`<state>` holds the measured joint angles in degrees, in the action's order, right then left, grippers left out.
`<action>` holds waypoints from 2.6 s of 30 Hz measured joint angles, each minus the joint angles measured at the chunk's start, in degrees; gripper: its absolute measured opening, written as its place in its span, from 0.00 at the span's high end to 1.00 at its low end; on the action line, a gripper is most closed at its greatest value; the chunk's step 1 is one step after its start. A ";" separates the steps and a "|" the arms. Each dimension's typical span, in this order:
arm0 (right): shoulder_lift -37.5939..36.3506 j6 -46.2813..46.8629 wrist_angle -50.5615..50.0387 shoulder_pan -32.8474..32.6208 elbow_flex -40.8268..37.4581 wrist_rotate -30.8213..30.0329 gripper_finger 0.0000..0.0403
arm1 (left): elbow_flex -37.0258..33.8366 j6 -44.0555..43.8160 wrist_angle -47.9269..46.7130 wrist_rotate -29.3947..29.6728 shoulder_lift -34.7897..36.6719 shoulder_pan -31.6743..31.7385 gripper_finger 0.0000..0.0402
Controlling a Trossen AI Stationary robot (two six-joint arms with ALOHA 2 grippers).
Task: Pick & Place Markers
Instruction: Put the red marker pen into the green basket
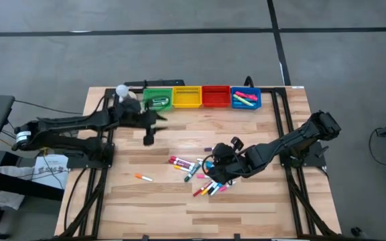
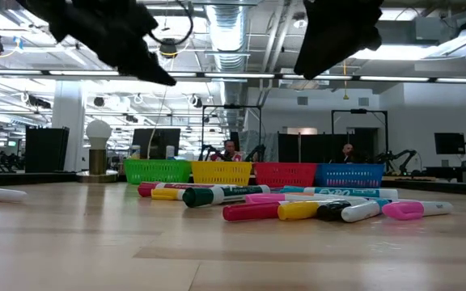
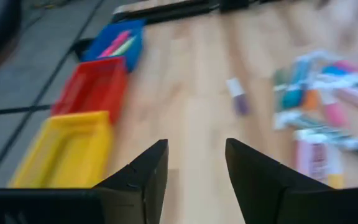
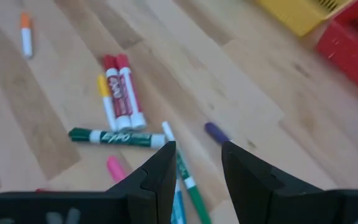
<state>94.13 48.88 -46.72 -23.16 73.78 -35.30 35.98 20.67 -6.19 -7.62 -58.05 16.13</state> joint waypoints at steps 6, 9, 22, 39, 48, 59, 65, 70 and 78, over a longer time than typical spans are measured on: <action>-0.01 0.35 0.00 -0.08 0.00 0.89 0.71 | -3.21 -0.57 -0.25 0.00 -0.94 -11.76 0.62; -0.02 0.31 0.07 -0.08 0.02 0.89 0.71 | -4.95 -0.66 -0.18 0.02 -2.07 -16.00 0.62; -0.02 0.15 0.88 -0.08 0.02 0.63 0.71 | -10.66 -4.66 12.58 1.66 -16.79 -24.08 0.67; -0.02 0.68 3.91 -0.40 0.02 0.67 0.71 | -10.73 -6.20 20.52 5.05 -28.84 -23.24 0.71; -0.04 1.24 3.91 -0.46 0.02 0.87 0.71 | -10.66 -1.19 21.02 10.86 -23.10 -23.20 0.71; -0.04 1.22 3.89 -0.46 0.02 0.85 0.71 | -10.66 1.39 21.33 10.72 -29.50 -22.90 0.71; -0.04 1.20 3.87 -0.46 0.02 0.84 0.71 | -10.49 1.35 25.86 10.39 -33.22 -21.53 0.71; -0.04 1.21 3.87 -0.46 0.01 0.82 0.71 | -10.47 0.95 26.31 10.55 -33.68 -21.43 0.71; -0.04 2.12 3.87 -0.50 0.02 0.80 0.71 | -10.47 -1.88 26.05 10.52 -33.74 -21.26 0.85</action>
<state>94.08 51.00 -42.85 -23.66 73.80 -34.50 25.52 18.79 19.86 2.90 -91.79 -5.13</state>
